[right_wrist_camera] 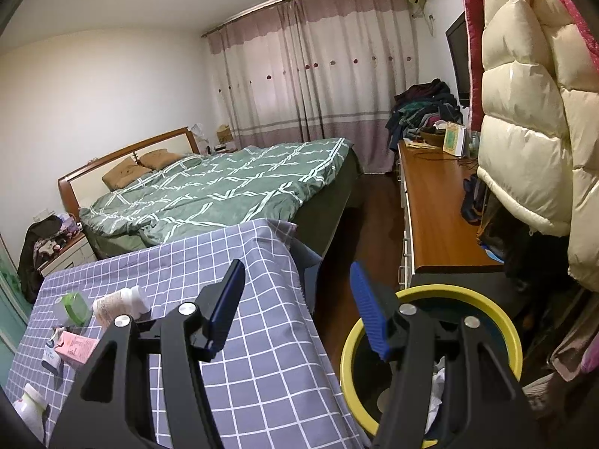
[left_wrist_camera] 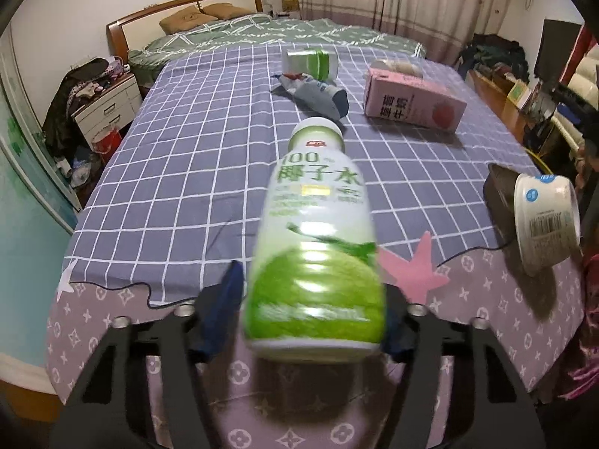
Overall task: Collect trash
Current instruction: 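Carry the coconut water bottle to the yellow bin and release it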
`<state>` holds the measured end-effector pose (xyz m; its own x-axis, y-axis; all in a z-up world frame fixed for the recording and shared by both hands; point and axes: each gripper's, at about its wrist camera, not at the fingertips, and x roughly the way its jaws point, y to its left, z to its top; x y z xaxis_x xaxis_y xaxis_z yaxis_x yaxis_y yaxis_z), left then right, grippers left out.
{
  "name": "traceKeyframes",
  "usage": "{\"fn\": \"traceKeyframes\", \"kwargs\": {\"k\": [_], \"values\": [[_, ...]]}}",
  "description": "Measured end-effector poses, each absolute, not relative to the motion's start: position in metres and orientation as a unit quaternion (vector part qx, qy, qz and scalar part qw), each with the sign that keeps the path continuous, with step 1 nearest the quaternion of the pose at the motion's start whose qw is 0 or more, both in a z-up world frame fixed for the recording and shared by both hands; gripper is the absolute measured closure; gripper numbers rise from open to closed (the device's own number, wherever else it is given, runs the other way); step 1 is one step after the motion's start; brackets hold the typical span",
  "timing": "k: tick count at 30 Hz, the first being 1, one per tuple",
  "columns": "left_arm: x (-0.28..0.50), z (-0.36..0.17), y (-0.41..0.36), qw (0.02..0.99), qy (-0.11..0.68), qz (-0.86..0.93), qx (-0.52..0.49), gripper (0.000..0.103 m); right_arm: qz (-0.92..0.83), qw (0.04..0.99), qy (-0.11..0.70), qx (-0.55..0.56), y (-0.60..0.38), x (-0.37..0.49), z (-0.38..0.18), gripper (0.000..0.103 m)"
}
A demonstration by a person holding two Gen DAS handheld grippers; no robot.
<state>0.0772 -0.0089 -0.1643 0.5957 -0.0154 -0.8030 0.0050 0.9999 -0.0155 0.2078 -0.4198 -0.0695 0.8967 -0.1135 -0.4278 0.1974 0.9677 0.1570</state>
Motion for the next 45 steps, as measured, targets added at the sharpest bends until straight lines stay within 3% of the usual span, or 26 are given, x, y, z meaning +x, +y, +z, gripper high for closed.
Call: {"fn": "traceKeyframes", "kwargs": {"k": [16, 18, 20, 24, 26, 30, 34, 45], "values": [[0.096, -0.107, 0.009, 0.934, 0.352, 0.040, 0.040, 0.048, -0.075, 0.967, 0.218, 0.106, -0.426, 0.211, -0.072, 0.047], [0.102, -0.104, 0.008, 0.935, 0.347, 0.047, 0.050, 0.045, -0.074, 0.967, 0.218, 0.108, -0.427, 0.211, -0.072, 0.047], [0.108, -0.102, 0.006, 0.937, 0.338, 0.054, 0.061, 0.028, -0.073, 0.967, 0.221, 0.107, -0.427, 0.212, -0.073, 0.047], [0.122, -0.097, 0.001, 0.943, 0.324, 0.052, 0.063, 0.029, -0.070, 0.967, 0.223, 0.105, -0.427, 0.213, -0.073, 0.047], [0.130, -0.100, 0.001, 0.939, 0.335, 0.051, 0.056, 0.044, -0.069, 0.966, 0.224, 0.105, -0.427, 0.213, -0.074, 0.047], [0.135, -0.105, 0.007, 0.924, 0.379, 0.033, 0.035, 0.045, -0.069, 0.966, 0.225, 0.105, -0.427, 0.213, -0.074, 0.047], [0.118, -0.101, 0.005, 0.913, 0.406, 0.033, 0.041, 0.029, -0.065, 0.965, 0.231, 0.103, -0.425, 0.214, -0.076, 0.047], [0.068, -0.141, -0.011, 0.906, 0.420, 0.052, 0.032, 0.026, -0.056, 0.966, 0.230, 0.106, -0.427, 0.212, -0.075, 0.047]]}}
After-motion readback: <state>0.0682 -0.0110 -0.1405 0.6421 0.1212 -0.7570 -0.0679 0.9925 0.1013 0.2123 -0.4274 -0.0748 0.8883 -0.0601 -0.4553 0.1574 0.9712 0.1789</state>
